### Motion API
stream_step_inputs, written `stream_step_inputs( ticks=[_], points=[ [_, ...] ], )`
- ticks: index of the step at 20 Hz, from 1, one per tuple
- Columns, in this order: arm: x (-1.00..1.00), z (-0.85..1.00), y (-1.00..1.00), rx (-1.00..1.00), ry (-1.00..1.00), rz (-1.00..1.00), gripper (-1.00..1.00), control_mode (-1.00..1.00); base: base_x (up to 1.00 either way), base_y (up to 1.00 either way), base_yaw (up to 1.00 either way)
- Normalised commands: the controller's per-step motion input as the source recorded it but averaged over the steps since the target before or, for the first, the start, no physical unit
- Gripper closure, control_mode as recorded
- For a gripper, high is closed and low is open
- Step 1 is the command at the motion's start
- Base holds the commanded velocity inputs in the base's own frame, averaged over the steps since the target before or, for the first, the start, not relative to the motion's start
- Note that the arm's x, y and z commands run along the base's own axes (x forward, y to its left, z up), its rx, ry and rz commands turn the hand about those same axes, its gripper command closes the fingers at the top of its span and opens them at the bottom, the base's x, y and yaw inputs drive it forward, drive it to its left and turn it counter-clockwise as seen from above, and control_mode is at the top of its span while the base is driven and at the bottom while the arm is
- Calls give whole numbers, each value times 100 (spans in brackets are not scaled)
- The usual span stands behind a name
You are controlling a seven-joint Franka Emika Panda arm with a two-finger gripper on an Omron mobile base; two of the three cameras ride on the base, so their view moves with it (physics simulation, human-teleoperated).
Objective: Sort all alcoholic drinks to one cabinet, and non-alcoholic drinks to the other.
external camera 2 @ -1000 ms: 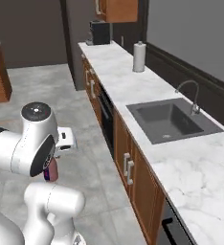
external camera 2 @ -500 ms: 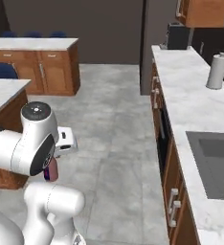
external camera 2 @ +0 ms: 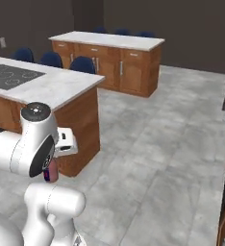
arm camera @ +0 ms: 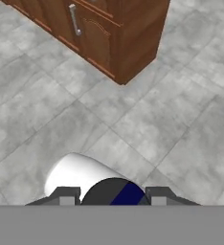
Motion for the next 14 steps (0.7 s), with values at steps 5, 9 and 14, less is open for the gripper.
stream_step_inputs(
  ticks=[5,9,14],
  points=[
    [0,0,0,0,0,0,100,100,33,3,65],
    [0,0,0,0,0,0,100,100,49,2,62],
    [0,0,0,0,0,0,100,100,76,0,58]
  ],
)
